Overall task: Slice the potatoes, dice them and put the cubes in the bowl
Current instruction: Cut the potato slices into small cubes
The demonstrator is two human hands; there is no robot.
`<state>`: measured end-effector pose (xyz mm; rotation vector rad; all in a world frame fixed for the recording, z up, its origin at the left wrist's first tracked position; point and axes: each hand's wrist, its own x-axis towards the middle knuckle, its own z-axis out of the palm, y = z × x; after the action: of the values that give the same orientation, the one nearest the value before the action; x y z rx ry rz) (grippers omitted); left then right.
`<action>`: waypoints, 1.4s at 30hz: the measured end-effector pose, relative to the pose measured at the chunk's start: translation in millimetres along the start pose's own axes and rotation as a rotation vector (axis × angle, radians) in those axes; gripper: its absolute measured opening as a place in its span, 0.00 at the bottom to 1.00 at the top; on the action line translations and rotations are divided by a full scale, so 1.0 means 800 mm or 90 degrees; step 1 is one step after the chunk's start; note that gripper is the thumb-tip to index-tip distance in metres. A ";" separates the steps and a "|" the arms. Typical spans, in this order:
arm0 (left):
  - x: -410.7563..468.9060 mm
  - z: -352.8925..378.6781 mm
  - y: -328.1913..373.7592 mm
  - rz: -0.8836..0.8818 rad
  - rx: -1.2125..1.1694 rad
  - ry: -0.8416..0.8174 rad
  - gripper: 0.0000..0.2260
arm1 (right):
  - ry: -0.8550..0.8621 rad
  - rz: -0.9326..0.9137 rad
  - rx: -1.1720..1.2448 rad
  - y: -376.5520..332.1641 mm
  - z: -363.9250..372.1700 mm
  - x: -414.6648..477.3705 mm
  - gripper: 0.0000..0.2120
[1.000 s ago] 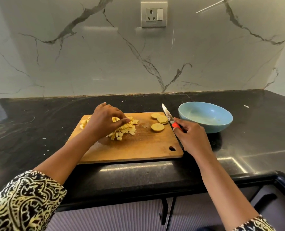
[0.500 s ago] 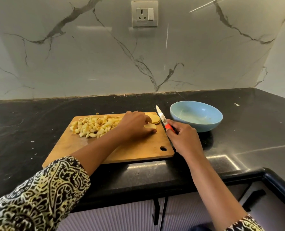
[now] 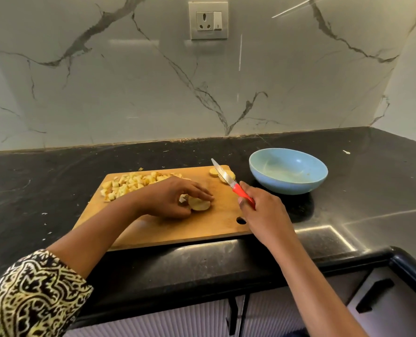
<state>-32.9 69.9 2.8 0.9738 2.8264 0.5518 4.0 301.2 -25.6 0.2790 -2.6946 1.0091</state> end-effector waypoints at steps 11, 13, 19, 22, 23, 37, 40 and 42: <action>-0.020 0.011 -0.012 -0.005 0.109 0.117 0.18 | 0.021 -0.096 -0.091 -0.012 0.009 -0.039 0.23; -0.017 0.012 -0.011 0.003 0.095 0.114 0.17 | 0.024 -0.094 -0.090 -0.014 0.009 -0.041 0.23; -0.025 0.011 -0.011 0.038 0.111 0.115 0.17 | 0.019 -0.109 -0.090 -0.014 0.009 -0.041 0.23; -0.037 0.013 -0.009 0.055 0.142 0.088 0.22 | 0.010 -0.123 -0.095 -0.014 0.004 -0.041 0.22; -0.041 0.015 -0.009 0.062 0.155 0.079 0.22 | 0.010 -0.128 -0.097 -0.015 0.002 -0.042 0.22; -0.041 0.019 -0.003 0.078 0.173 0.059 0.25 | -0.055 -0.180 -0.207 -0.037 -0.028 -0.031 0.20; -0.040 0.019 -0.001 0.086 0.169 0.057 0.26 | -0.094 -0.203 -0.245 -0.048 -0.030 -0.019 0.19; -0.039 0.019 -0.001 0.085 0.170 0.058 0.26 | -0.122 -0.209 -0.269 -0.056 -0.030 -0.008 0.18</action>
<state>-5.6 55.1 -12.6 1.2192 2.9867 0.2376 25.6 284.9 17.6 0.7302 -2.8122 0.3258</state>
